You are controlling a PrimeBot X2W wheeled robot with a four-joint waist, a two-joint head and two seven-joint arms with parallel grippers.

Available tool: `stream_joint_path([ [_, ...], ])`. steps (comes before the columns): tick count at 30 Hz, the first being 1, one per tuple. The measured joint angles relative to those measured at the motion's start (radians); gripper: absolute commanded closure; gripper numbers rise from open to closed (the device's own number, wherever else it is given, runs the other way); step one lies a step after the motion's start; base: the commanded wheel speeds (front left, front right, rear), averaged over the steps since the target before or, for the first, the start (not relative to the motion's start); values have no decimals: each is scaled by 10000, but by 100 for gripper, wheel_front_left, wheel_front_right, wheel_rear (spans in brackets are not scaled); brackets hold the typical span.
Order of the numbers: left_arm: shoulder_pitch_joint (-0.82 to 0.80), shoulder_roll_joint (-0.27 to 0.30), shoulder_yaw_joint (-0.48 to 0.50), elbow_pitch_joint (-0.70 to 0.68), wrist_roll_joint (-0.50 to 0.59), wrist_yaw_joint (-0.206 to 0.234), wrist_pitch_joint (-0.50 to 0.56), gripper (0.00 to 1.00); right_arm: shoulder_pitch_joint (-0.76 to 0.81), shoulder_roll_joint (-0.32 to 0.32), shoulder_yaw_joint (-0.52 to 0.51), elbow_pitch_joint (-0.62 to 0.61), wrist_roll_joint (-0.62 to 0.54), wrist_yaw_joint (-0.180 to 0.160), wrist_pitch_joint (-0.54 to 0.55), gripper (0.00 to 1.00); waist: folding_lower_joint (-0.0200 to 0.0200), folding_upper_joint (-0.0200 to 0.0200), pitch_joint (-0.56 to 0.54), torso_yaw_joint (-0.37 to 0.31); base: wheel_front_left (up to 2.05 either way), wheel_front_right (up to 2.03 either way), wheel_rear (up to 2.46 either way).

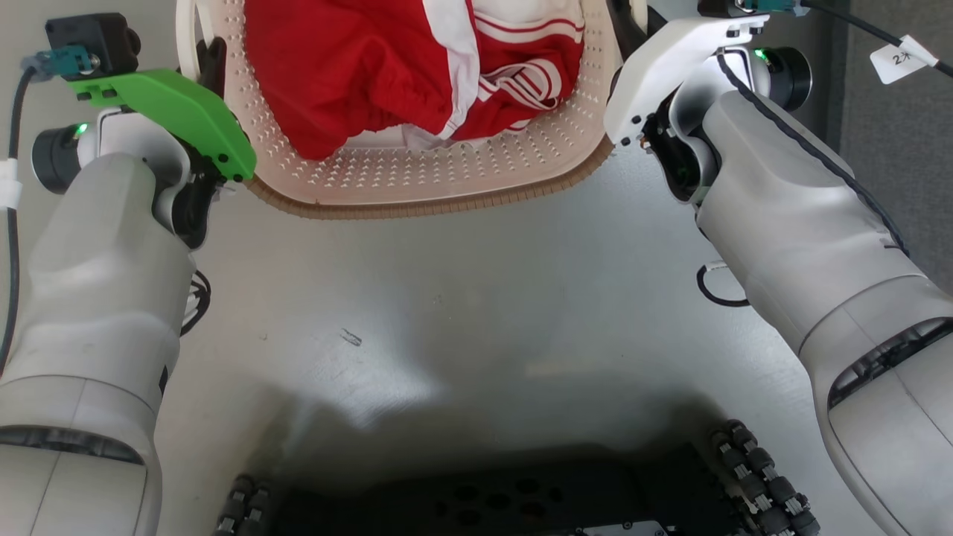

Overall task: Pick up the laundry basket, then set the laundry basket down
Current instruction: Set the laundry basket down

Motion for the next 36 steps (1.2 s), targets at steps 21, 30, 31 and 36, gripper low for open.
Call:
stream_joint_path([
  [21,-476,-46,-44,180,38,-86,-523,100,-356,8,-153,232,2,-58,-426,100,-1,1,478,-1,0,0,0],
  [30,-533,-128,-130,349,40,-86,-535,0,-365,-52,-176,343,117,313,-401,55,-1,0,420,74,0,0,0],
  [31,-533,-117,-128,397,40,-81,-539,0,-365,-98,-167,353,123,397,-334,19,-1,0,409,87,0,0,0],
  [36,-511,-117,-182,493,38,-79,-625,0,-297,-477,50,525,157,763,-82,0,-1,0,303,154,0,0,0],
])
